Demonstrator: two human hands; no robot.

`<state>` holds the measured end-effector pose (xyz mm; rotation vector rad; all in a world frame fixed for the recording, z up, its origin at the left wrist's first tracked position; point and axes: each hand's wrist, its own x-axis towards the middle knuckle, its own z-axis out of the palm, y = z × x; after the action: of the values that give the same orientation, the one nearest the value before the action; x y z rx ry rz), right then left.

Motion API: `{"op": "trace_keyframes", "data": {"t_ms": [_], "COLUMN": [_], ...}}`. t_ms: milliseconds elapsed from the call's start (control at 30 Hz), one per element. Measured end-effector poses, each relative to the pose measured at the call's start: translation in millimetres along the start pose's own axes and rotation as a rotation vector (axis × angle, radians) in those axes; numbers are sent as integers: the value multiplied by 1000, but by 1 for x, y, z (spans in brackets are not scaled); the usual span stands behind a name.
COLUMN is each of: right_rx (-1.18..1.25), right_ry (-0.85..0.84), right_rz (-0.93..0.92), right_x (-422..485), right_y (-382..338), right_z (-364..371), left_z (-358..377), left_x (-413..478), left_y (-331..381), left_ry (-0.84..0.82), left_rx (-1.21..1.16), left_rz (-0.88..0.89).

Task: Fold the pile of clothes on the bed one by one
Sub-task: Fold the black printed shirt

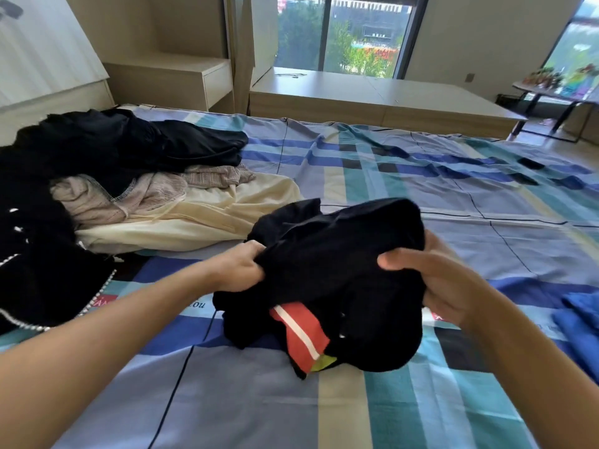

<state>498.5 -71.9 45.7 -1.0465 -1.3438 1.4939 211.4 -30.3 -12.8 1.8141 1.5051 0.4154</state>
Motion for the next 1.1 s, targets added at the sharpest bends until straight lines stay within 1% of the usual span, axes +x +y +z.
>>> {"op": "trace_keyframes", "data": {"t_ms": [67,133,167,233,300,333,367,400,433,467,500,533,567,600,633,667,700,800,900,967,1033,1100], "right_rx": [-139,-322,-405,-612,-942,-1022,-1014,-906,-736,-553,-435,-452,-571,-748,-937,-1033,-1023,-812,-619,-494,-333,-224], "right_ry": [280,493,548,602,666,704,726,683,547,329,97,-104,-238,-279,-220,-133,-84,-57,-5,93,243,384], "right_rz": [-35,-90,-119,-120,-115,-160,-226,-300,-339,-325,-262,-175,-114,-108,-170,-252,-304,-312,-319,-316,-298,-269], "right_x": [8,15,17,22,27,28,27,24,18,10,2,-6,-12,-14,-14,-11,-8,2,7,9,11,12], "right_y": [3,10,14,22,29,30,26,19,9,0,-6,-9,-9,-4,2,6,7,7,4,3,4,4], "right_z": [-12,-27,-34,-43,-46,-44,-38,-30,-22,-12,-3,6,15,21,24,26,27,13,-9,-25,-46,-67], "left_z": [-10,-17,-19,-20,-20,-19,-17,-16,-15,-14,-12,-10,-8,-5,-3,-3,-3,-9,-21,-35,-52,-68], "left_x": [-9,-23,-29,-37,-38,-35,-33,-30,-27,-27,-28,-30,-32,-33,-34,-36,-38,-40,-36,-32,-31,-31], "left_y": [15,29,35,46,51,50,48,46,46,47,47,48,48,48,47,48,49,58,53,44,32,16], "left_ry": [-75,-170,-226,-306,-313,-298,-272,-242,-212,-196,-199,-221,-254,-293,-328,-331,-305,-185,-91,10,113,171], "left_rx": [-169,-308,-387,-554,-707,-790,-876,-959,-1024,-1064,-1083,-1074,-1058,-1035,-1010,-984,-964,-936,-875,-899,-949,-967], "left_rz": [-116,-217,-256,-320,-360,-361,-353,-338,-312,-285,-259,-236,-220,-210,-199,-185,-161,-72,-72,-39,-5,-24]}}
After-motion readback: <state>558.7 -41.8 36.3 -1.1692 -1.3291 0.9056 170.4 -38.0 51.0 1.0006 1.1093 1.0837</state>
